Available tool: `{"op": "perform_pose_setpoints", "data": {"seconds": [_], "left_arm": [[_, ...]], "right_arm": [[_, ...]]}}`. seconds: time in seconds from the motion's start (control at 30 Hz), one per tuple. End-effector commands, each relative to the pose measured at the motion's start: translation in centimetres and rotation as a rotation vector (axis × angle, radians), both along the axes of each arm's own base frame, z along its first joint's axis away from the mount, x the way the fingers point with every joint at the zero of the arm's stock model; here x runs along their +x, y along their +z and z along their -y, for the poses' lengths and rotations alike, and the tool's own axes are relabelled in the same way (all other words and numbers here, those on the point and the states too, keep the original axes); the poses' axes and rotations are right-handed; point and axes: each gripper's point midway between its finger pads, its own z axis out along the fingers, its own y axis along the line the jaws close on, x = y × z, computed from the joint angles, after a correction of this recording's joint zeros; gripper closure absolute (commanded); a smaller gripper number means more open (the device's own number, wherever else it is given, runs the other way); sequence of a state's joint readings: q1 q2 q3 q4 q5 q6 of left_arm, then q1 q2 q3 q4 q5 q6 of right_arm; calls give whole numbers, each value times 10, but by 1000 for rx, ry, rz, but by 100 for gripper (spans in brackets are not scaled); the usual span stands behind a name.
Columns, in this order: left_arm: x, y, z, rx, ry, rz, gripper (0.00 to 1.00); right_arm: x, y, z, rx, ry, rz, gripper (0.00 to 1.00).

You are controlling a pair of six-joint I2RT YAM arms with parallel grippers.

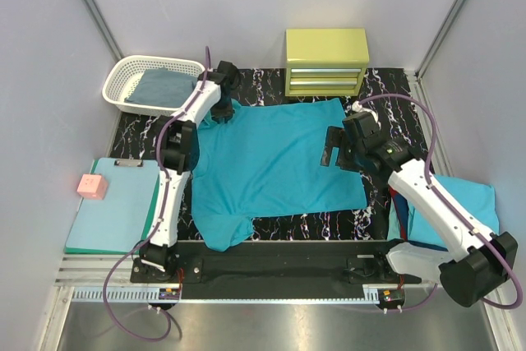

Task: Fold and stack the t-shirts
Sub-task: Flatten the tshirt out

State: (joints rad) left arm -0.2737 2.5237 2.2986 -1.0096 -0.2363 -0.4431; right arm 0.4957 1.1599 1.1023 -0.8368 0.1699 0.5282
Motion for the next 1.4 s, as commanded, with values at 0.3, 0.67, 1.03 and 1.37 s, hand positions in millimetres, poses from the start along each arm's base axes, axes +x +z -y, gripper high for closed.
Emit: {"op": "perform_pose_setpoints", "data": {"seconds": [0.3, 0.67, 1.03, 1.37], "left_arm": [[10, 42, 6, -54, -19, 87, 54], [-114, 145, 65, -65, -133, 265, 40], [-258, 114, 73, -69, -224, 227, 43], [-304, 95, 63, -109, -223, 195, 43]], "right_arm": [[-23, -2, 6, -2, 17, -19, 1], [-67, -73, -5, 124, -92, -198, 17], [-45, -100, 6, 12, -283, -207, 26], [-46, -138, 18, -74, -408, -285, 34]]}}
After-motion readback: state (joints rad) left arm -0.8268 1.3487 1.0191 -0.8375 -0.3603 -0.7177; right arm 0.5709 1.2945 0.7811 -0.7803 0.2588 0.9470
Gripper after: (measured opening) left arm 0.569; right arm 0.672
